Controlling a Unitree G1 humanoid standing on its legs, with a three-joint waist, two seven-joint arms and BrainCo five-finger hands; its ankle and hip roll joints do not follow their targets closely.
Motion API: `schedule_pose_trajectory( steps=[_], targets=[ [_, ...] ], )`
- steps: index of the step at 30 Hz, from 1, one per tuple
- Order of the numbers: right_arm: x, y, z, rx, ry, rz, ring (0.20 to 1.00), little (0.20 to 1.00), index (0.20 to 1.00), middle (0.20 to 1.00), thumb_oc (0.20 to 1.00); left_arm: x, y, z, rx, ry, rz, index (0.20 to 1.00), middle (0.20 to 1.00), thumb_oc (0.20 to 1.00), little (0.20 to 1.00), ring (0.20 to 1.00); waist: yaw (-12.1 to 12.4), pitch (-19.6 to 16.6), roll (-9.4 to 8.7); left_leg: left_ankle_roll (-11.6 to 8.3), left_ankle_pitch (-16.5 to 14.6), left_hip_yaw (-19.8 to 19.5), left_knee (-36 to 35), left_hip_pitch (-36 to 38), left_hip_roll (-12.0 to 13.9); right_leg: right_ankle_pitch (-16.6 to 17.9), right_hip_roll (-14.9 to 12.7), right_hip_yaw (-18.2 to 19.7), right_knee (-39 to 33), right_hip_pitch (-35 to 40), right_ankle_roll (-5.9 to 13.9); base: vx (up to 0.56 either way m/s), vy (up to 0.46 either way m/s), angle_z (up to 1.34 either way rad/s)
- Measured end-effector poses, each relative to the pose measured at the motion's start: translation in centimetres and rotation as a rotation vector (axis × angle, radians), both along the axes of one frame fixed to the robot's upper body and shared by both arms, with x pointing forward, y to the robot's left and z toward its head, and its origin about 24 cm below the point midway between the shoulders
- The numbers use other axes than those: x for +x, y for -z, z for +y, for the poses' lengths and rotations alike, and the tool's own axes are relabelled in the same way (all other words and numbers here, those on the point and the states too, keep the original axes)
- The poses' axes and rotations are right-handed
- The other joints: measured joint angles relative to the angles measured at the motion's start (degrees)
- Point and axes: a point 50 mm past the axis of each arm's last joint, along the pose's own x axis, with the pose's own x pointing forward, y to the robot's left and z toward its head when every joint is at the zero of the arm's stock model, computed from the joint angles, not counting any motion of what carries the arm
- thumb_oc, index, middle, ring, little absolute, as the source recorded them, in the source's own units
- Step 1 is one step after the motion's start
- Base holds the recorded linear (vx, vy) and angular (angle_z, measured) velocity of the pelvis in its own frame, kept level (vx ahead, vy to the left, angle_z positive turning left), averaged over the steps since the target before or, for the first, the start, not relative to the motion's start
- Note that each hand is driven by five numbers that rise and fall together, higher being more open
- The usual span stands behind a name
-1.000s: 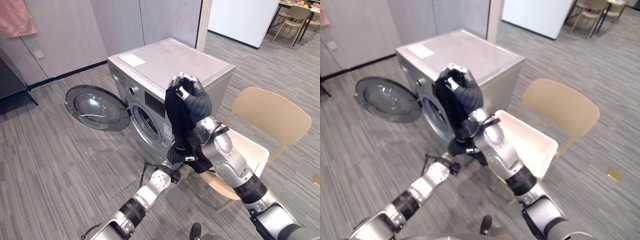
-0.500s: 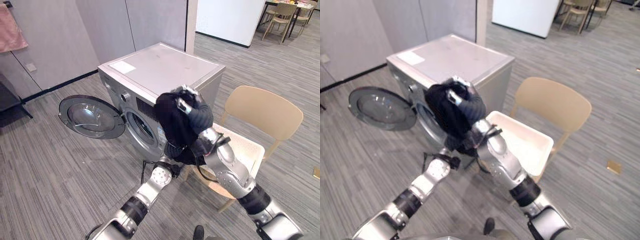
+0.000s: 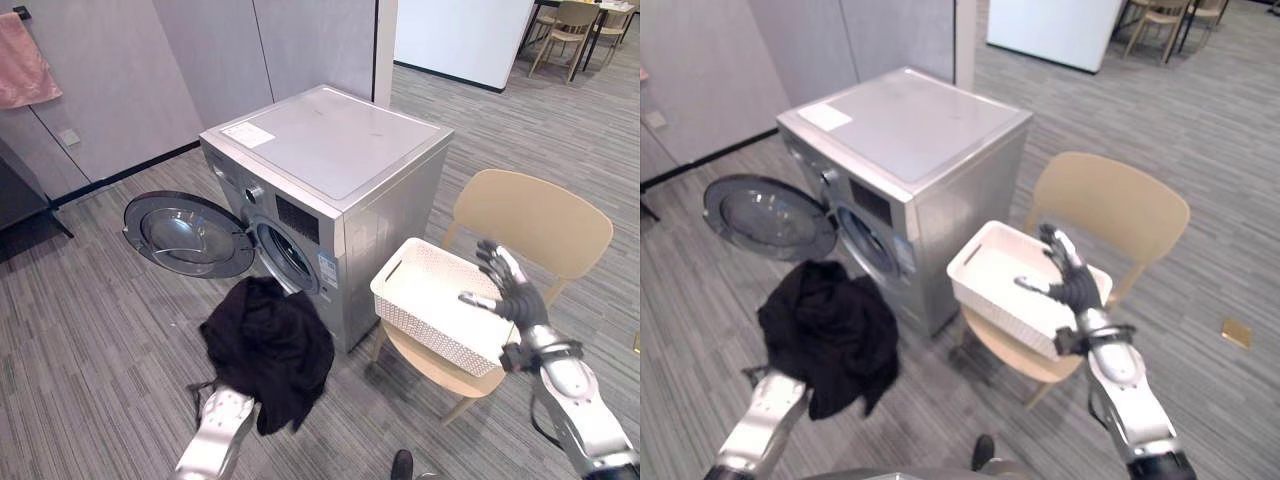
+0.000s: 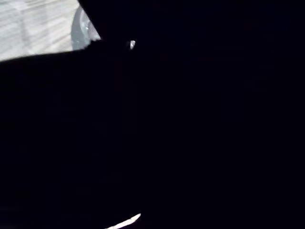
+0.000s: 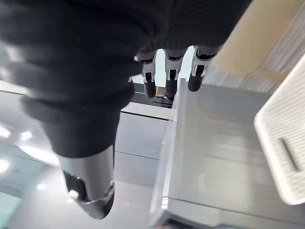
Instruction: Grab the laundry basket,head to the washer,open it,put in the laundry and shut it.
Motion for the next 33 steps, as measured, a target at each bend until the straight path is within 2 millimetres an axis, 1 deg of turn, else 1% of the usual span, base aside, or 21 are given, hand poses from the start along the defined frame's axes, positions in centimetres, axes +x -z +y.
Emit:
schedule_pose_trajectory(
  steps=[1, 2, 4, 5, 7, 10, 13, 17, 18, 19, 20, 21, 22, 24, 25, 27, 28, 30, 31, 32, 33],
  targets=[
    [-0.6, 1.0, -0.8, -0.024, 0.025, 0.054, 1.000, 1.000, 1.000, 1.000, 1.000, -0.7, 0.5, 0.8, 0.010, -0.021, 0.029, 0.200, 0.200, 0.200, 0.200, 0.200, -0.04, 0.03, 0.04, 0.00, -0.01, -0.04, -0.08, 0.08, 0.01, 0.00, 0.04, -0.05, -0.07, 0.07, 0.00, 0.01, -0.006, 0.03],
    [-1.9, 3.0, -1.8, -0.072, 0.062, 0.172, 1.000, 1.000, 1.000, 1.000, 1.000, -2.3, 1.8, 2.3, 0.033, -0.072, 0.108, 0.200, 0.200, 0.200, 0.200, 0.200, 0.08, 0.69, 0.43, 0.00, 0.00, -0.04, -0.34, 0.16, -0.07, 0.01, -0.05, -0.09, -0.05, 0.01, 0.01, 0.01, -0.007, 0.03],
    [-2.4, 4.8, -2.5, -0.114, 0.066, 0.261, 1.000, 1.000, 1.000, 1.000, 1.000, -3.1, 3.2, 3.2, 0.053, -0.072, 0.189, 0.200, 0.200, 0.200, 0.200, 0.200, 0.04, 0.97, 0.66, 0.09, 0.00, -0.12, -0.37, -0.09, -0.16, 0.02, -0.19, -0.20, 0.13, -0.14, 0.04, 0.01, -0.011, 0.05],
    [-3.1, 6.3, -3.1, -0.152, 0.072, 0.343, 1.000, 1.000, 1.000, 1.000, 1.000, -4.4, 4.8, 3.8, 0.065, -0.087, 0.277, 0.200, 0.200, 0.200, 0.200, 0.200, 0.13, 1.32, 0.99, 0.14, -0.01, -0.26, -0.38, -0.40, -0.25, 0.03, -0.32, -0.38, 0.05, -0.18, 0.06, -0.01, -0.009, 0.05],
    [-3.5, 7.3, -3.3, -0.180, 0.073, 0.394, 1.000, 1.000, 1.000, 1.000, 1.000, -5.7, 6.3, 4.3, 0.085, -0.092, 0.362, 0.200, 0.200, 0.200, 0.200, 0.200, 0.20, 1.73, 1.16, 0.20, -0.05, -0.30, -0.39, -0.42, -0.25, 0.03, -0.33, -0.44, 0.04, -0.18, 0.06, -0.02, -0.009, 0.03],
    [-3.9, 8.9, -2.5, -0.230, 0.005, 0.470, 1.000, 1.000, 1.000, 1.000, 1.000, -8.4, 8.8, 5.0, 0.127, -0.100, 0.541, 0.200, 0.200, 0.200, 0.200, 0.200, 0.49, 3.72, 0.93, 0.23, 0.00, -0.69, 0.25, -1.02, -0.15, 0.03, -0.35, -0.79, 0.01, -0.33, 0.06, -0.06, -0.020, 0.05],
    [-3.7, 10.0, -1.7, -0.283, -0.047, 0.515, 1.000, 1.000, 1.000, 1.000, 1.000, -8.6, 9.8, 5.1, 0.127, -0.124, 0.598, 0.200, 0.200, 0.200, 0.200, 0.200, 0.89, 5.49, 0.34, 0.50, -0.11, -1.74, 2.79, -3.10, -0.16, 0.03, -0.80, -1.11, 0.25, -1.45, 0.05, -0.13, -0.043, 0.11],
    [-3.1, 10.7, -1.0, -0.320, -0.088, 0.538, 1.000, 1.000, 1.000, 1.000, 1.000, -6.6, 10.1, 4.2, 0.107, -0.142, 0.580, 0.200, 0.200, 0.200, 0.200, 0.200, 1.77, 8.61, -0.31, 0.29, 0.01, -4.37, 9.90, -9.66, -0.42, 0.01, -2.07, -4.28, -0.52, -1.92, -0.01, -0.04, -0.018, 0.54],
    [-2.9, 10.6, -1.0, -0.324, -0.085, 0.533, 1.000, 1.000, 1.000, 1.000, 1.000, -6.3, 10.1, 3.8, 0.095, -0.140, 0.570, 0.200, 0.200, 0.200, 0.200, 0.200, 2.02, 9.30, 0.11, 0.27, -0.78, -3.49, 9.25, -10.74, -0.16, -0.04, -2.30, -5.39, -0.75, -1.42, -0.08, 0.10, 0.062, 0.85],
    [-3.0, 10.7, -1.2, -0.327, -0.082, 0.538, 1.000, 1.000, 1.000, 1.000, 1.000, -6.1, 10.1, 3.5, 0.086, -0.139, 0.567, 0.200, 0.200, 0.200, 0.200, 0.200, 1.51, 9.79, -0.11, -0.01, -2.15, -0.28, 7.63, -10.90, 0.68, -0.27, -2.33, -7.45, -1.61, -0.63, -0.45, 0.08, 0.104, 1.09],
    [-3.2, 11.2, -1.2, -0.349, -0.082, 0.566, 1.000, 1.000, 1.000, 1.000, 1.000, -5.7, 10.1, 3.2, 0.077, -0.134, 0.556, 0.200, 0.200, 0.200, 0.200, 0.200, 1.50, 10.10, -0.73, -0.03, -1.88, 8.01, 7.31, -10.56, 2.52, -0.33, -3.98, -12.25, -2.22, 0.57, -0.56, 0.11, 0.121, 1.10],
    [-3.2, 11.3, -1.1, -0.358, -0.086, 0.569, 1.000, 1.000, 1.000, 1.000, 1.000, -5.6, 10.1, 3.1, 0.077, -0.133, 0.555, 0.200, 0.200, 0.200, 0.200, 0.200, 1.14, 10.19, -1.30, -0.05, -1.76, 11.35, 7.35, -10.62, 3.35, -0.44, -4.75, -14.35, -2.20, 1.02, -0.59, 0.12, 0.129, 1.16],
    [-3.1, 11.2, -1.1, -0.362, -0.088, 0.566, 1.000, 1.000, 1.000, 1.000, 1.000, -5.6, 10.1, 3.1, 0.077, -0.130, 0.556, 0.200, 0.200, 0.200, 0.200, 0.200, 0.21, 10.09, -1.29, -0.20, -1.44, 12.65, 7.10, -10.84, 4.08, -0.99, -4.93, -14.64, -2.19, 1.32, -0.58, 0.12, 0.155, 0.95],
    [-2.8, 11.0, -1.1, -0.367, -0.082, 0.558, 1.000, 1.000, 1.000, 1.000, 1.000, -5.7, 10.2, 3.0, 0.077, -0.134, 0.563, 0.200, 0.200, 0.200, 0.200, 0.200, 0.15, 9.83, -0.87, -0.02, -1.64, 14.78, 6.49, -11.40, 5.69, -1.22, -5.45, -15.76, -2.16, 1.81, -0.20, 0.15, 0.180, 0.82],
    [-2.7, 11.0, -1.1, -0.370, -0.071, 0.551, 1.000, 1.000, 1.000, 1.000, 1.000, -5.4, 10.2, 2.9, 0.077, -0.131, 0.564, 0.200, 0.200, 0.200, 0.200, 0.200, -0.13, 9.49, -1.57, 0.20, -1.05, 19.90, 6.56, -11.29, 6.07, -0.88, -7.22, -18.92, -2.05, 2.65, 1.45, 0.33, 0.295, 0.95],
    [-3.1, 11.3, -1.2, -0.364, -0.060, 0.568, 1.000, 1.000, 1.000, 1.000, 1.000, -5.3, 10.1, 2.8, 0.078, -0.125, 0.556, 0.200, 0.200, 0.200, 0.200, 0.200, -0.19, 8.88, -1.79, 0.60, 2.84, 20.17, 5.51, -10.87, 5.27, -1.57, -7.93, -17.74, -0.78, 3.12, 2.75, 0.30, 0.263, 0.91],
    [-3.2, 11.8, -1.0, -0.353, -0.049, 0.582, 1.000, 1.000, 1.000, 1.000, 1.000, -5.5, 10.1, 2.9, 0.080, -0.128, 0.560, 0.200, 0.200, 0.200, 0.200, 0.200, 0.18, 8.35, -2.62, 0.80, 2.84, 20.09, 5.37, -10.54, 4.33, -2.26, -8.98, -17.31, -0.05, 3.34, 3.69, 0.18, 0.210, 0.46],
    [-3.2, 12.4, 0.1, -0.330, -0.052, 0.593, 1.000, 1.000, 1.000, 1.000, 1.000, -6.1, 10.2, 3.2, 0.091, -0.131, 0.577, 0.200, 0.200, 0.200, 0.200, 0.200, 0.13, 6.41, -4.29, 2.71, 1.72, 19.87, 5.69, -10.42, 2.30, -2.85, -11.67, -16.26, 3.96, 1.96, 4.58, 0.28, 0.299, 0.18],
    [-2.6, 12.3, 0.8, -0.317, -0.063, 0.574, 1.000, 1.000, 1.000, 1.000, 1.000, -6.4, 10.3, 3.5, 0.097, -0.136, 0.586, 0.200, 0.200, 0.200, 0.200, 0.200, 0.47, 5.91, -4.97, 3.43, 0.84, 19.43, 5.32, -10.43, 1.00, -2.60, -13.60, -16.00, 7.31, 1.06, 5.69, 0.32, 0.358, 0.37],
    [-2.1, 12.2, 1.6, -0.323, -0.093, 0.560, 1.000, 1.000, 1.000, 1.000, 1.000, -6.3, 10.3, 3.4, 0.098, -0.134, 0.592, 0.200, 0.200, 0.200, 0.200, 0.200, -0.14, 5.89, -4.80, 4.24, 0.60, 18.43, 5.33, -9.84, -0.72, -3.09, -17.47, -15.14, 16.08, -1.60, 6.31, 0.20, 0.271, 0.46],
    [-2.3, 12.3, 1.8, -0.320, -0.099, 0.563, 1.000, 1.000, 1.000, 1.000, 1.000, -5.8, 10.1, 3.4, 0.104, -0.123, 0.580, 0.200, 0.200, 0.200, 0.200, 0.200, -0.35, 5.94, -4.73, 4.57, 0.85, 18.16, 5.35, -9.44, -0.97, -4.78, -19.36, -14.60, 20.85, -3.49, 5.50, 0.23, 0.242, 0.56]
  ],
)
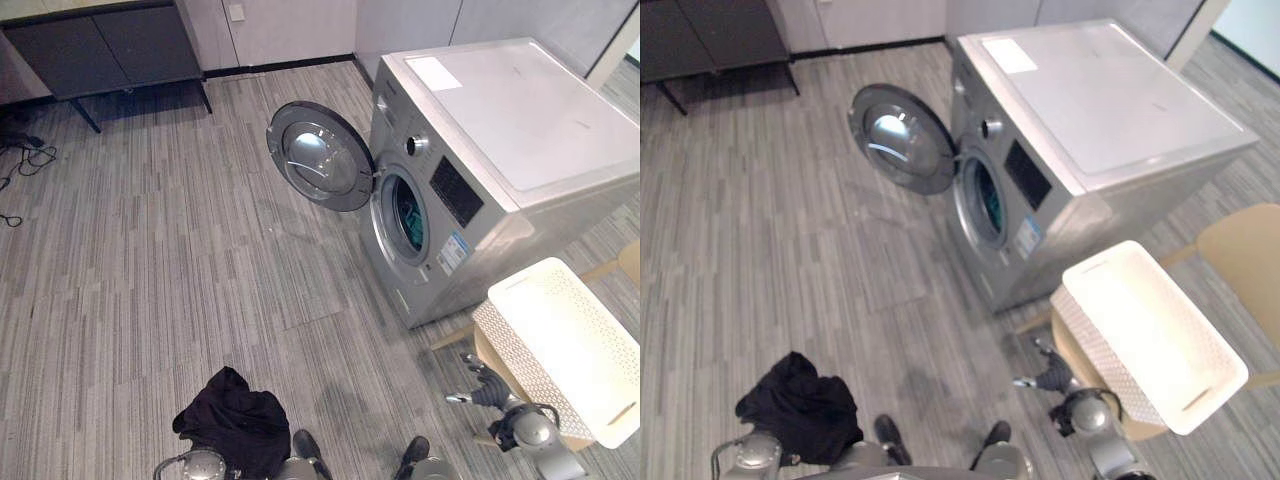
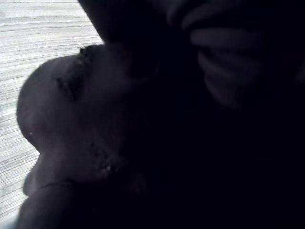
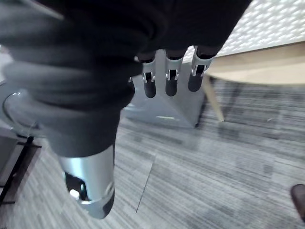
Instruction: Grab the laundry basket,head to the washer,open it,put in the laundry and shut it.
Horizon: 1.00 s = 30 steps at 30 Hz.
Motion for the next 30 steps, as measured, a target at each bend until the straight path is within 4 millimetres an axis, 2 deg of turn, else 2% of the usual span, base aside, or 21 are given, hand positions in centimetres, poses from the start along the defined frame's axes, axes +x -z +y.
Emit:
schedule_pose_trajectory(
  steps=[2, 4, 6, 7, 10, 11, 12, 13, 14, 16, 18, 19, 20, 21, 23, 24, 25, 26, 27, 28, 30],
  targets=[
    [0.2, 0.1, 1.1, 0.014, -0.033, -0.004, 1.000, 1.000, 1.000, 1.000, 1.000, 1.3, -0.8, 0.6, 0.039, 0.026, -0.028, 0.200, 0.200, 0.200, 0.200, 0.200, 0.05, 0.07, -0.49, 2.67, -1.78, -3.18, -0.29, 1.00, -2.46, -1.36, -3.51, 7.53, 14.24, -6.03, -0.27, 0.25, 0.187, 0.58],
    [0.4, 0.0, 1.6, 0.027, -0.041, -0.013, 1.000, 1.000, 1.000, 1.000, 1.000, 2.1, -1.3, 1.0, 0.060, 0.023, -0.053, 0.200, 0.200, 0.200, 0.200, 0.200, 0.07, 0.63, 0.12, 3.13, -2.03, -4.52, -2.01, 2.58, -3.14, -4.31, 0.82, 14.97, 18.38, -10.10, 0.54, 0.27, 0.106, 0.44],
    [0.8, -0.2, 1.7, 0.027, -0.044, -0.023, 1.000, 1.000, 1.000, 1.000, 1.000, 2.1, -1.4, 1.4, 0.075, 0.020, -0.055, 0.200, 0.200, 0.200, 0.200, 0.200, -0.97, 2.32, 0.49, 3.52, -2.65, -4.71, -2.88, 5.72, -3.86, -5.71, 5.24, 16.36, 18.92, -13.83, -0.50, 0.30, 0.045, 0.34],
    [0.9, -0.4, 1.6, 0.025, -0.048, -0.031, 1.000, 1.000, 1.000, 1.000, 1.000, 2.2, -1.4, 1.2, 0.070, 0.019, -0.060, 0.200, 0.200, 0.200, 0.200, 0.200, -1.32, 2.57, 0.92, 4.27, -4.24, -5.20, -3.52, 6.33, -3.88, -5.87, 6.93, 16.42, 17.77, -15.95, -0.78, 0.34, -0.059, 0.19],
    [1.1, -0.5, 1.3, 0.024, -0.036, -0.035, 1.000, 1.000, 1.000, 1.000, 1.000, 2.4, -1.3, 0.7, 0.057, 0.012, -0.065, 0.200, 0.200, 0.200, 0.200, 0.200, -2.63, 4.28, 0.92, 2.66, -4.23, -7.21, -5.16, 7.89, -4.73, -5.31, 9.99, 17.16, 6.82, -20.49, 0.08, 0.43, -0.140, 0.31],
    [0.6, -0.1, 1.2, 0.032, -0.021, -0.011, 1.000, 1.000, 1.000, 1.000, 1.000, 2.4, -1.0, 0.4, 0.046, 0.005, -0.056, 0.200, 0.200, 0.200, 0.200, 0.200, -3.44, 5.20, 0.46, 0.92, -4.27, -8.04, -5.26, 8.83, -5.24, -4.15, 10.35, 16.37, -3.29, -21.70, 1.11, 0.34, -0.146, 0.54],
    [0.4, 0.3, 1.3, 0.034, -0.014, 0.006, 1.000, 1.000, 1.000, 1.000, 1.000, 1.8, -0.7, 0.4, 0.046, -0.001, -0.036, 0.200, 0.200, 0.200, 0.200, 0.200, -3.26, 5.34, -0.06, -0.34, -5.31, -8.40, -5.29, 10.11, -5.40, -3.93, 9.93, 13.78, -5.55, -22.35, 0.99, 0.40, -0.170, 0.85],
    [-0.4, 0.6, 1.0, 0.038, 0.001, 0.026, 1.000, 1.000, 1.000, 1.000, 1.000, 1.3, -0.5, 0.1, 0.042, 0.011, -0.019, 0.200, 0.200, 0.200, 0.200, 0.200, -4.05, 5.07, -0.52, -1.74, -6.64, -10.92, -5.16, 12.66, -5.21, -1.79, 10.18, 13.19, -7.53, -19.53, -0.14, 0.48, -0.259, 0.54],
    [-0.5, 0.7, 0.6, 0.029, 0.012, 0.031, 1.000, 1.000, 1.000, 1.000, 1.000, 1.3, -0.3, -0.5, 0.027, 0.021, -0.019, 0.200, 0.200, 0.200, 0.200, 0.200, -3.99, 4.94, 0.90, -2.21, -7.47, -12.20, -4.87, 13.95, -2.94, 1.44, 11.59, 13.48, -6.09, -18.61, -0.21, 0.49, -0.308, 0.62],
    [-0.6, 1.0, 0.4, 0.034, 0.032, 0.049, 1.000, 1.000, 1.000, 1.000, 1.000, 1.4, -0.2, -0.9, 0.019, 0.038, -0.011, 0.200, 0.200, 0.200, 0.200, 0.200, -4.24, 4.92, 1.16, -3.86, -8.64, -13.43, 1.03, 13.43, -0.71, 2.43, 13.08, 13.56, -4.99, -16.86, -2.75, 0.38, -0.276, 0.41],
    [-0.2, 1.0, -0.1, 0.016, 0.042, 0.051, 1.000, 1.000, 1.000, 1.000, 1.000, 1.3, 0.1, -1.6, -0.002, 0.042, -0.008, 0.200, 0.200, 0.200, 0.200, 0.200, -3.71, 4.52, 1.81, -5.18, -7.84, -13.02, 12.26, 11.79, 4.07, 1.80, 16.43, 12.04, -8.20, -11.39, -4.11, 0.24, -0.170, -0.04],
    [0.0, 0.8, -0.3, 0.014, 0.051, 0.038, 1.000, 1.000, 1.000, 1.000, 1.000, 0.9, 0.3, -1.6, -0.002, 0.042, 0.005, 0.200, 0.200, 0.200, 0.200, 0.200, -3.26, 3.53, 1.38, -5.48, -6.83, -12.88, 17.49, 9.98, 5.34, 3.24, 17.22, 12.82, -10.29, -9.61, -6.46, 0.19, -0.062, -0.62],
    [0.2, 0.3, -1.3, -0.014, 0.066, 0.010, 1.000, 1.000, 1.000, 1.000, 1.000, 0.4, 0.6, -2.2, -0.017, 0.050, 0.021, 0.200, 0.200, 0.200, 0.200, 0.200, -2.49, 1.70, 1.41, -6.92, -8.20, -15.21, 23.19, 6.75, 6.60, 4.71, 19.23, 14.81, -13.94, -7.08, -10.48, 0.21, -0.012, -0.58],
    [0.3, 0.2, -1.6, -0.017, 0.081, 0.001, 1.000, 1.000, 1.000, 1.000, 1.000, 0.9, 0.5, -2.5, -0.019, 0.067, 0.009, 0.200, 0.200, 0.200, 0.200, 0.200, -2.43, 1.56, 1.17, -7.07, -9.73, -15.79, 23.36, 5.09, 6.02, 5.29, 19.59, 15.59, -15.67, -6.06, -10.50, 0.24, 0.044, -0.58],
    [-0.4, 0.7, -0.3, 0.025, 0.061, 0.019, 1.000, 1.000, 1.000, 1.000, 1.000, 1.6, 0.0, -2.7, -0.021, 0.079, -0.025, 0.200, 0.200, 0.200, 0.200, 0.200, -2.69, 1.73, -0.16, -7.04, -10.56, -15.52, 18.25, 2.11, 4.26, 6.48, 19.90, 17.64, -19.41, -3.45, -10.60, 0.16, 0.079, -0.44],
    [-1.2, 1.3, 0.2, 0.041, 0.070, 0.046, 1.000, 1.000, 1.000, 1.000, 1.000, 2.0, -0.2, -2.8, -0.020, 0.087, -0.035, 0.200, 0.200, 0.200, 0.200, 0.200, -2.66, 2.13, -1.20, -6.69, -10.25, -16.91, 11.29, 0.94, 2.25, 6.83, 19.99, 19.65, -22.26, -0.45, -10.15, 0.15, 0.098, -0.68],
    [-1.3, 1.4, 0.6, 0.054, 0.069, 0.049, 1.000, 1.000, 1.000, 1.000, 1.000, 2.1, -0.2, -2.8, -0.016, 0.089, -0.037, 0.200, 0.200, 0.200, 0.200, 0.200, -2.17, 2.28, -1.53, -6.63, -8.89, -16.93, 6.89, 0.84, 1.76, 7.29, 20.01, 20.11, -22.53, 0.62, -10.51, 0.24, 0.115, -0.88],
    [-1.7, 1.7, 0.8, 0.056, 0.063, 0.062, 1.000, 1.000, 1.000, 1.000, 1.000, 2.0, -0.1, -2.7, -0.014, 0.089, -0.033, 0.200, 0.200, 0.200, 0.200, 0.200, -2.74, 2.26, -1.41, -7.11, -6.96, -18.49, 3.93, -1.31, 2.48, 5.89, 20.95, 22.51, -22.81, 1.82, -9.12, 0.30, 0.143, -0.91],
    [-1.9, 1.9, 0.9, 0.054, 0.059, 0.073, 1.000, 1.000, 1.000, 1.000, 1.000, 1.9, -0.1, -2.7, -0.012, 0.090, -0.031, 0.200, 0.200, 0.200, 0.200, 0.200, -2.61, 2.33, -1.61, -8.25, -4.69, -21.18, 1.01, -2.43, 2.80, 5.41, 21.51, 23.57, -23.10, 2.35, -8.84, 0.37, 0.222, -1.07],
    [-2.0, 2.3, 1.0, 0.057, 0.061, 0.090, 1.000, 1.000, 1.000, 1.000, 1.000, 2.3, -0.3, -2.5, -0.005, 0.093, -0.041, 0.200, 0.200, 0.200, 0.200, 0.200, -2.52, 1.93, -0.83, -8.91, -0.54, -27.84, -4.36, -4.36, 2.76, 4.53, 22.63, 26.65, -23.06, 3.27, -9.06, 0.28, 0.182, -1.16],
    [-2.0, 2.5, 1.0, 0.053, 0.055, 0.107, 1.000, 1.000, 1.000, 1.000, 1.000, 2.7, -0.5, -2.4, 0.000, 0.097, -0.049, 0.200, 0.200, 0.200, 0.200, 0.200, -1.44, 2.06, -0.86, -8.79, 1.83, -37.87, -7.10, -6.33, 2.67, 4.83, 23.74, 31.28, -22.78, 3.69, -8.57, 0.27, 0.235, -1.40]
  ],
)
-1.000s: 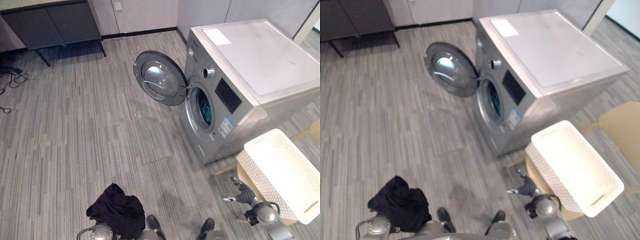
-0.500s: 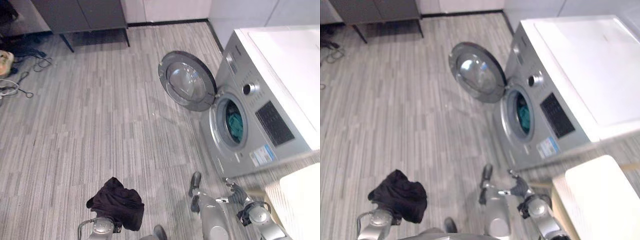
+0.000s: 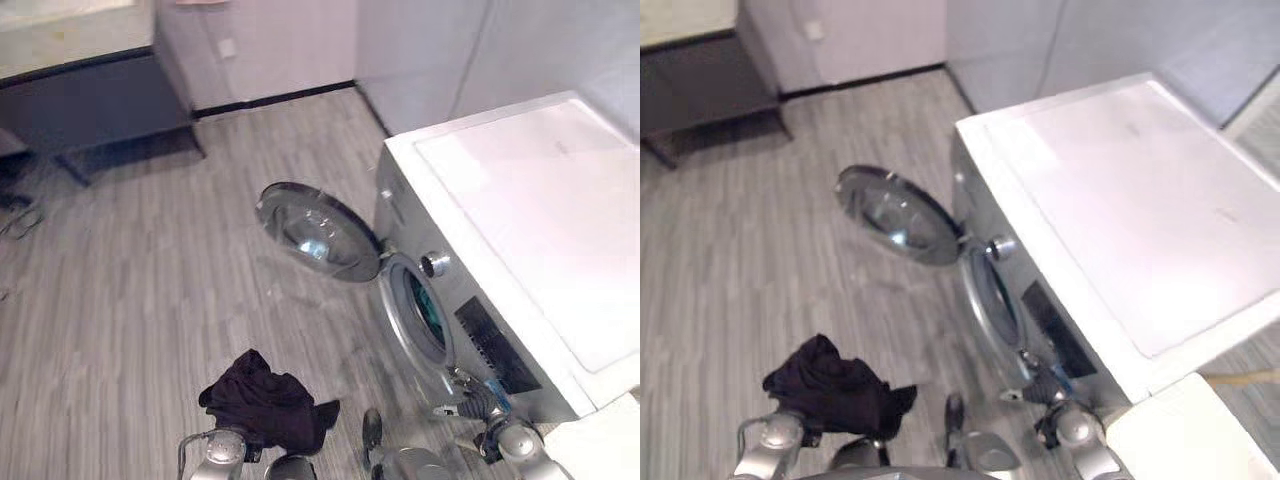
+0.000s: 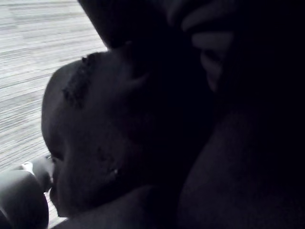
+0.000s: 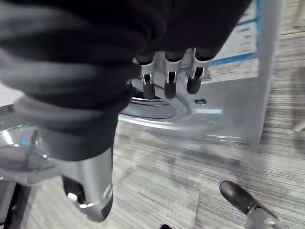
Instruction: Grab the laundry basket,head to the washer,open it,put in the laundry and shut it.
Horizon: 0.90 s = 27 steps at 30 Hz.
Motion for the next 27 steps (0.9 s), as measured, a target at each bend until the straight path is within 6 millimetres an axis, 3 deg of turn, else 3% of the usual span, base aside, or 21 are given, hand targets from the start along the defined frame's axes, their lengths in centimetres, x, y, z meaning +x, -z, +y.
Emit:
schedule_pose_trajectory(
  steps=[2, 4, 5, 7, 8, 9, 10, 11, 12, 13, 14, 16, 18, 19, 20, 21, 22, 23, 26, 27],
  targets=[
    [0.1, 0.1, -0.6, -0.017, 0.022, 0.004, 1.000, 1.000, 1.000, 1.000, 1.000, 0.1, 0.2, -0.2, 0.000, 0.010, 0.011, 0.200, 0.200, 0.200, 0.200, 0.200, -0.53, 0.06, 0.86, 0.85, 1.81, -4.36, 0.68, -2.31, -0.51, -1.10, 0.52, 4.63, 0.00, 1.27, 0.99, 0.30, 0.295, -1.43],
    [-0.2, 0.1, -1.9, -0.051, 0.038, 0.014, 1.000, 1.000, 1.000, 1.000, 1.000, -0.5, 0.5, -0.6, -0.006, 0.027, 0.027, 0.200, 0.200, 0.200, 0.200, 0.200, -1.20, -0.15, 3.08, 1.71, 1.00, -2.37, 2.37, -2.07, -0.26, -1.72, 1.10, 5.83, 0.05, 2.79, 1.62, 0.23, 0.305, -0.94],
    [-1.1, 0.4, -3.2, -0.082, 0.077, 0.045, 1.000, 1.000, 1.000, 1.000, 1.000, 0.3, 0.3, -1.0, -0.001, 0.060, 0.014, 0.200, 0.200, 0.200, 0.200, 0.200, -2.18, -0.19, 3.79, 2.35, 3.99, -1.00, 4.37, -1.64, -0.46, -3.39, 0.24, 7.87, 1.16, 2.37, 2.00, 0.20, 0.330, -1.12],
    [-0.6, -0.1, -3.2, -0.084, 0.069, 0.022, 1.000, 1.000, 1.000, 1.000, 1.000, 0.0, 0.3, -0.7, 0.024, 0.086, 0.024, 0.200, 0.200, 0.200, 0.200, 0.200, -1.24, -0.43, 4.19, 3.27, 4.38, 4.43, 2.86, -0.37, -1.15, -6.39, -2.16, 8.01, 6.03, -0.57, 3.17, 0.09, 0.268, -1.42],
    [-0.5, -0.2, -2.7, -0.070, 0.058, 0.009, 1.000, 1.000, 1.000, 1.000, 1.000, 0.5, 0.0, -0.3, 0.051, 0.104, 0.017, 0.200, 0.200, 0.200, 0.200, 0.200, -2.66, -0.18, 2.87, 4.89, 5.01, 8.37, 2.43, 1.45, -3.14, -6.50, -5.49, 7.19, 8.35, -2.43, 3.73, 0.03, 0.240, -1.60],
    [0.2, -0.4, -2.1, -0.053, 0.052, -0.010, 1.000, 1.000, 1.000, 1.000, 1.000, 0.4, 0.0, -0.2, 0.061, 0.109, 0.021, 0.200, 0.200, 0.200, 0.200, 0.200, -2.03, -0.21, 2.45, 5.93, 5.28, 13.40, 1.08, 2.64, -3.32, -6.65, -6.67, 7.30, 11.42, -4.60, 5.51, 0.01, 0.217, -1.83],
    [0.8, -0.7, -1.5, -0.039, 0.036, -0.031, 1.000, 1.000, 1.000, 1.000, 1.000, 0.6, -0.2, 0.2, 0.075, 0.112, 0.015, 0.200, 0.200, 0.200, 0.200, 0.200, -1.30, -0.11, 1.93, 6.86, 5.64, 16.56, 0.41, 3.75, -3.97, -7.39, -7.92, 5.49, 14.30, -7.14, 5.99, 0.01, 0.207, -1.64],
    [1.1, -0.8, -1.0, -0.025, 0.032, -0.042, 1.000, 1.000, 1.000, 1.000, 1.000, 1.5, -0.7, 0.4, 0.085, 0.113, -0.008, 0.200, 0.200, 0.200, 0.200, 0.200, -2.24, 0.31, 2.39, 7.44, 5.18, 20.84, 0.37, 4.21, -4.11, -7.47, -9.82, 1.55, 15.88, -8.78, 6.14, 0.12, 0.243, -2.12],
    [1.8, -0.7, 0.3, -0.004, 0.006, -0.047, 1.000, 1.000, 1.000, 1.000, 1.000, 2.0, -1.2, 1.2, 0.105, 0.098, -0.025, 0.200, 0.200, 0.200, 0.200, 0.200, -1.13, 0.59, 2.07, 8.46, 4.36, 27.02, 0.40, 5.55, -3.87, -7.55, -13.74, -11.14, 18.87, -10.92, 6.36, 0.12, 0.183, -2.11],
    [2.1, -0.8, 1.2, 0.015, -0.029, -0.058, 1.000, 1.000, 1.000, 1.000, 1.000, 1.9, -1.2, 1.4, 0.107, 0.092, -0.026, 0.200, 0.200, 0.200, 0.200, 0.200, -0.78, 0.65, 2.17, 8.78, 3.43, 30.37, 0.38, 6.46, -3.87, -7.55, -16.59, -18.58, 20.07, -11.10, 6.37, 0.14, 0.160, -2.10],
    [2.4, -1.0, 1.6, 0.023, -0.045, -0.072, 1.000, 1.000, 1.000, 1.000, 1.000, 1.9, -1.3, 1.5, 0.109, 0.086, -0.026, 0.200, 0.200, 0.200, 0.200, 0.200, -0.62, 0.86, 2.37, 8.62, 1.91, 31.29, 0.40, 7.58, -4.33, -7.51, -18.34, -22.74, 21.05, -10.29, 6.46, 0.04, 0.066, -1.32],
    [1.9, -0.7, 1.5, 0.021, -0.042, -0.054, 1.000, 1.000, 1.000, 1.000, 1.000, 2.4, -1.6, 1.5, 0.107, 0.084, -0.051, 0.200, 0.200, 0.200, 0.200, 0.200, -1.97, 0.80, 2.66, 7.76, 0.32, 32.60, 0.35, 9.02, -4.91, -7.52, -19.03, -22.64, 20.30, -7.77, 7.44, 0.05, 0.040, -0.68],
    [1.8, -0.6, 1.7, 0.022, -0.048, -0.047, 1.000, 1.000, 1.000, 1.000, 1.000, 2.3, -1.8, 1.8, 0.104, 0.071, -0.071, 0.200, 0.200, 0.200, 0.200, 0.200, -0.33, 0.49, 2.06, 6.64, -0.45, 38.49, 0.38, 10.34, -4.31, -7.80, -19.48, -28.04, 21.56, -8.35, 7.95, 0.06, -0.109, -1.23],
    [1.8, -0.8, 1.4, 0.017, -0.043, -0.058, 1.000, 1.000, 1.000, 1.000, 1.000, 1.6, -1.5, 2.0, 0.102, 0.056, -0.050, 0.200, 0.200, 0.200, 0.200, 0.200, -0.89, -0.24, 1.54, 6.17, -1.37, 39.48, 0.80, 10.65, -4.59, -7.99, -18.80, -31.04, 19.25, -7.00, 7.67, 0.07, -0.179, -1.05],
    [1.5, -0.6, 0.8, 0.000, -0.034, -0.045, 1.000, 1.000, 1.000, 1.000, 1.000, 1.6, -1.3, 1.6, 0.089, 0.057, -0.047, 0.200, 0.200, 0.200, 0.200, 0.200, -1.44, -0.12, 2.12, 6.66, -1.02, 38.96, 0.99, 10.54, -4.24, -8.25, -18.29, -31.69, 17.64, -6.04, 7.29, -0.02, -0.202, -0.32],
    [0.7, -0.3, -0.3, -0.022, -0.010, -0.019, 1.000, 1.000, 1.000, 1.000, 1.000, 2.2, -1.5, 0.8, 0.071, 0.069, -0.070, 0.200, 0.200, 0.200, 0.200, 0.200, -2.13, -0.30, 2.77, 6.48, -0.49, 38.63, 1.79, 10.06, -3.33, -8.12, -15.11, -28.39, 14.97, -5.40, 7.44, -0.04, -0.133, 0.13],
    [0.6, -0.3, -0.7, -0.028, 0.007, -0.014, 1.000, 1.000, 1.000, 1.000, 1.000, 2.3, -1.5, 0.6, 0.069, 0.073, -0.073, 0.200, 0.200, 0.200, 0.200, 0.200, -1.99, -0.27, 2.88, 6.40, -0.49, 38.56, 3.18, 9.54, -2.49, -8.19, -14.07, -26.98, 14.24, -5.48, 7.33, -0.08, -0.183, -0.28],
    [0.6, -0.3, -1.0, -0.033, 0.017, -0.013, 1.000, 1.000, 1.000, 1.000, 1.000, 2.4, -1.6, 0.7, 0.072, 0.076, -0.077, 0.200, 0.200, 0.200, 0.200, 0.200, -1.13, -0.32, 2.28, 6.48, -0.59, 37.73, 6.58, 8.09, -1.28, -8.42, -13.76, -25.23, 14.19, -6.11, 6.45, -0.03, -0.092, -0.54],
    [1.3, -0.9, -1.9, -0.053, 0.038, -0.042, 1.000, 1.000, 1.000, 1.000, 1.000, 2.5, -1.7, 0.3, 0.060, 0.083, -0.087, 0.200, 0.200, 0.200, 0.200, 0.200, -1.00, -0.04, 2.75, 7.13, -1.08, 33.99, 12.25, 5.50, 0.99, -7.56, -12.58, -23.13, 14.34, -7.26, 4.73, -0.08, -0.034, -0.55],
    [2.1, -1.5, -2.2, -0.071, 0.044, -0.071, 1.000, 1.000, 1.000, 1.000, 1.000, 3.1, -2.1, 0.1, 0.060, 0.088, -0.107, 0.200, 0.200, 0.200, 0.200, 0.200, -1.04, 0.87, 2.52, 7.48, -1.47, 29.67, 17.99, 2.77, 1.78, -7.51, -11.25, -20.45, 14.21, -7.96, 3.13, -0.09, 0.009, -0.66]
  ],
)
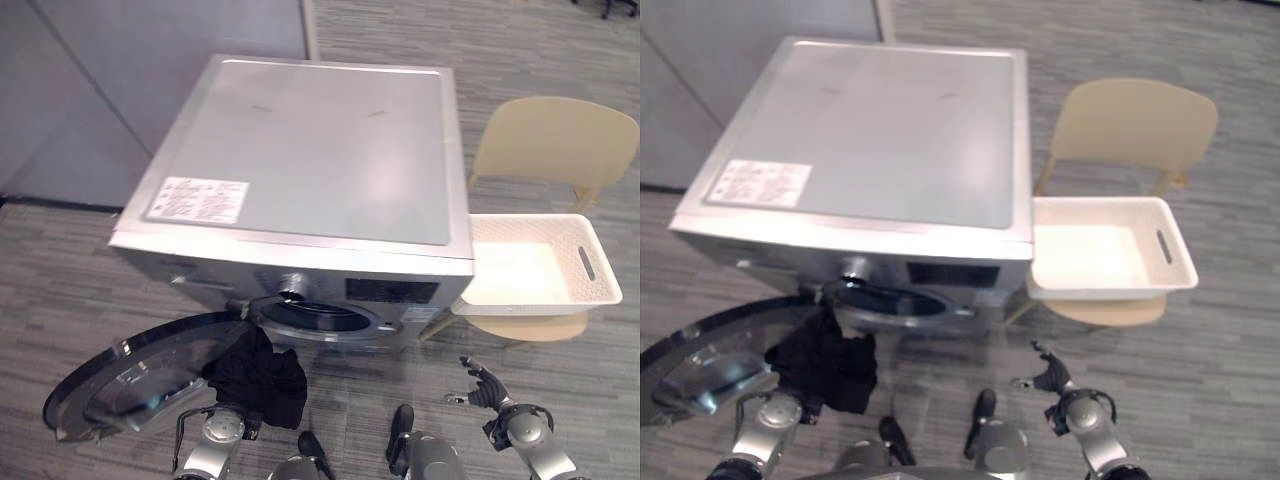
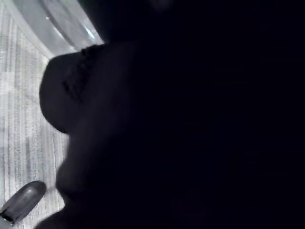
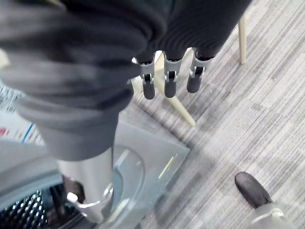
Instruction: Grab the laundry basket,head to the washer,open it,put in the laundry and shut it.
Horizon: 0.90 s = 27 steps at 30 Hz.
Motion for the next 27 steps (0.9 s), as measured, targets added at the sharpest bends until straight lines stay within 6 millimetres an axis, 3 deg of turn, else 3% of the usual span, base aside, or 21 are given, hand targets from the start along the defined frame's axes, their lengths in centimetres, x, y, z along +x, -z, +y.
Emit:
schedule_pose_trajectory(
  steps=[1, 2, 4, 5, 7, 8, 9, 10, 11, 12, 13, 14, 15, 16, 17, 21, 24, 25, 27],
  targets=[
    [0.4, -0.3, -0.4, -0.015, 0.003, -0.012, 1.000, 1.000, 1.000, 1.000, 1.000, 0.8, -0.4, -0.4, -0.001, 0.010, -0.024, 0.200, 0.200, 0.200, 0.200, 0.200, 0.51, 0.93, -0.46, -0.94, -1.51, -5.28, 4.09, -3.44, 0.24, 0.10, 0.00, 2.42, -0.25, -0.71, -0.70, -0.06, 0.027, -0.79],
    [1.1, -0.7, -0.6, -0.027, 0.005, -0.029, 1.000, 1.000, 1.000, 1.000, 1.000, 1.3, -0.7, -0.6, -0.002, 0.019, -0.039, 0.200, 0.200, 0.200, 0.200, 0.200, 1.43, 1.87, -0.26, -2.87, -2.44, -8.91, 3.62, -3.78, 0.20, 0.60, 0.14, 2.88, -0.29, -0.95, -1.27, -0.06, 0.062, -0.61],
    [2.0, -1.3, -1.1, -0.045, 0.027, -0.062, 1.000, 1.000, 1.000, 1.000, 1.000, 2.8, -1.4, -1.5, -0.003, 0.046, -0.079, 0.200, 0.200, 0.200, 0.200, 0.200, 0.11, 3.63, 0.22, -4.60, -3.30, -14.12, 2.41, -7.55, 0.60, 0.43, 0.68, 2.98, 0.12, -1.99, -1.57, -0.04, 0.116, -0.28],
    [2.6, -1.8, -1.5, -0.056, 0.040, -0.088, 1.000, 1.000, 1.000, 1.000, 1.000, 4.3, -2.5, -2.0, 0.001, 0.060, -0.136, 0.200, 0.200, 0.200, 0.200, 0.200, 0.18, 5.01, 0.76, -4.81, -2.60, -14.74, 0.21, -9.75, 0.36, 0.38, 1.11, 3.73, 0.98, -3.87, -1.52, -0.05, 0.147, -0.30],
    [3.3, -2.3, -1.4, -0.059, 0.037, -0.112, 1.000, 1.000, 1.000, 1.000, 1.000, 5.5, -3.5, -2.1, 0.004, 0.055, -0.182, 0.200, 0.200, 0.200, 0.200, 0.200, -0.06, 7.16, 2.18, -3.81, -1.27, -14.55, -2.25, -10.66, 1.55, 0.28, 3.07, 5.28, 3.48, -6.19, -1.33, -0.19, 0.153, -0.73],
    [3.4, -2.4, -1.4, -0.063, 0.036, -0.124, 1.000, 1.000, 1.000, 1.000, 1.000, 5.8, -3.7, -2.2, 0.007, 0.051, -0.195, 0.200, 0.200, 0.200, 0.200, 0.200, -0.27, 7.97, 2.47, -4.30, -0.02, -14.78, -1.75, -12.10, 1.28, -0.17, 3.12, 5.59, 6.89, -8.88, -0.90, -0.22, 0.168, -0.61],
    [3.6, -2.5, -1.1, -0.059, 0.037, -0.135, 1.000, 1.000, 1.000, 1.000, 1.000, 6.7, -4.5, -2.0, 0.006, 0.042, -0.229, 0.200, 0.200, 0.200, 0.200, 0.200, -0.41, 8.97, 0.95, -4.59, -0.13, -14.22, -0.72, -13.04, 0.50, -2.21, 1.34, 5.98, 10.23, -11.44, -0.50, -0.21, 0.166, -0.18],
    [3.7, -2.4, -0.9, -0.050, 0.037, -0.136, 1.000, 1.000, 1.000, 1.000, 1.000, 8.3, -6.1, -2.3, -0.005, 0.034, -0.295, 0.200, 0.200, 0.200, 0.200, 0.200, -0.92, 10.67, -0.72, -3.67, -0.77, -13.52, 2.06, -16.65, -1.64, -3.70, -0.95, 7.37, 14.98, -16.31, 0.49, -0.14, 0.110, 0.09],
    [3.8, -2.5, -0.7, -0.033, 0.044, -0.141, 1.000, 1.000, 1.000, 1.000, 1.000, 9.4, -7.2, -2.6, -0.002, 0.039, -0.339, 0.200, 0.200, 0.200, 0.200, 0.200, -1.17, 11.92, -1.29, -2.83, -1.35, -13.38, 4.39, -19.35, -2.01, -4.27, -2.06, 8.05, 17.86, -19.24, 0.69, -0.14, 0.071, 0.17],
    [4.1, -2.7, -0.6, -0.021, 0.052, -0.154, 1.000, 1.000, 1.000, 1.000, 1.000, 10.1, -8.2, -2.7, -0.001, 0.040, -0.380, 0.200, 0.200, 0.200, 0.200, 0.200, -1.24, 13.07, -1.62, -2.07, -2.08, -13.23, 6.82, -21.83, -2.34, -4.58, -2.95, 8.84, 20.20, -21.76, 0.87, -0.10, 0.027, 0.15],
    [5.3, -3.4, 0.2, 0.001, 0.056, -0.195, 1.000, 1.000, 1.000, 1.000, 1.000, 11.4, -10.0, -2.9, 0.004, 0.036, -0.452, 0.200, 0.200, 0.200, 0.200, 0.200, -1.46, 16.40, -1.66, -1.34, -3.18, -13.10, 10.81, -25.23, -2.60, -4.76, -3.95, 9.47, 22.56, -24.41, 0.98, -0.16, 0.023, 0.07],
    [5.4, -3.5, 0.2, 0.002, 0.055, -0.196, 1.000, 1.000, 1.000, 1.000, 1.000, 11.4, -10.1, -2.9, 0.004, 0.036, -0.454, 0.200, 0.200, 0.200, 0.200, 0.200, -1.46, 16.47, -1.69, -1.35, -3.21, -13.10, 10.87, -25.31, -2.59, -4.76, -3.96, 9.48, 22.60, -24.47, 0.98, -0.16, -0.001, 0.01],
    [6.8, -4.7, 1.4, 0.032, 0.037, -0.262, 1.000, 1.000, 1.000, 1.000, 1.000, 12.5, -11.9, -3.1, -0.006, 0.032, -0.521, 0.200, 0.200, 0.200, 0.200, 0.200, -1.35, 18.61, -2.07, -0.77, -4.71, -12.81, 15.77, -29.17, -2.36, -5.27, -4.85, 10.62, 26.83, -28.44, 1.16, -0.15, -0.013, -0.01],
    [7.3, -5.3, 1.8, 0.043, 0.035, -0.289, 1.000, 1.000, 1.000, 1.000, 1.000, 12.7, -12.3, -3.0, -0.009, 0.025, -0.538, 0.200, 0.200, 0.200, 0.200, 0.200, -1.34, 18.76, -2.07, -0.72, -5.75, -12.88, 17.44, -31.09, -2.23, -6.13, -5.05, 10.85, 28.39, -30.16, 1.22, -0.12, -0.015, 0.02],
    [8.5, -7.0, 2.5, 0.080, 0.026, -0.368, 1.000, 1.000, 1.000, 1.000, 1.000, 13.5, -14.3, -3.2, -0.001, 0.018, -0.614, 0.200, 0.200, 0.200, 0.200, 0.200, -1.45, 18.95, -2.16, -0.34, -7.60, -13.18, 23.39, -36.36, -1.62, -7.70, -5.47, 11.67, 33.24, -34.99, 0.97, -0.11, -0.019, 0.05],
    [9.7, -9.8, 3.5, 0.111, 0.007, -0.513, 1.000, 1.000, 1.000, 1.000, 1.000, 15.2, -17.9, -3.4, 0.022, -0.020, -0.745, 0.200, 0.200, 0.200, 0.200, 0.200, -1.58, 19.41, -2.57, 0.17, -13.21, -13.91, 36.33, -45.47, 0.63, -12.83, -5.78, 13.57, 44.48, -43.81, 0.10, -0.08, -0.028, -0.05],
    [9.9, -10.8, 3.9, 0.150, 0.004, -0.557, 1.000, 1.000, 1.000, 1.000, 1.000, 17.3, -23.0, -3.5, 0.018, -0.080, -0.898, 0.200, 0.200, 0.200, 0.200, 0.200, -2.79, 19.36, -2.65, 0.04, -14.41, -14.54, 43.24, -52.88, 2.56, -14.16, -5.52, 14.79, 50.86, -51.31, -0.21, -0.03, -0.034, -0.07],
    [10.0, -11.2, 4.1, 0.169, 0.002, -0.583, 1.000, 1.000, 1.000, 1.000, 1.000, 18.6, -26.6, -2.9, 0.045, -0.120, -0.984, 0.200, 0.200, 0.200, 0.200, 0.200, -3.92, 19.36, -2.76, 0.09, -14.43, -15.14, 45.33, -56.46, 3.09, -14.28, -5.29, 14.85, 52.85, -54.88, -0.41, -0.01, -0.022, -0.07],
    [10.0, -11.6, 4.2, 0.193, 0.005, -0.602, 1.000, 1.000, 1.000, 1.000, 1.000, 19.6, -30.8, -1.8, 0.050, -0.192, -1.065, 0.200, 0.200, 0.200, 0.200, 0.200, -4.72, 19.37, -2.75, 0.12, -14.42, -15.23, 46.98, -59.78, 4.31, -14.38, -4.53, 15.04, 54.31, -58.03, -0.59, 0.01, -0.015, -0.13]
  ],
)
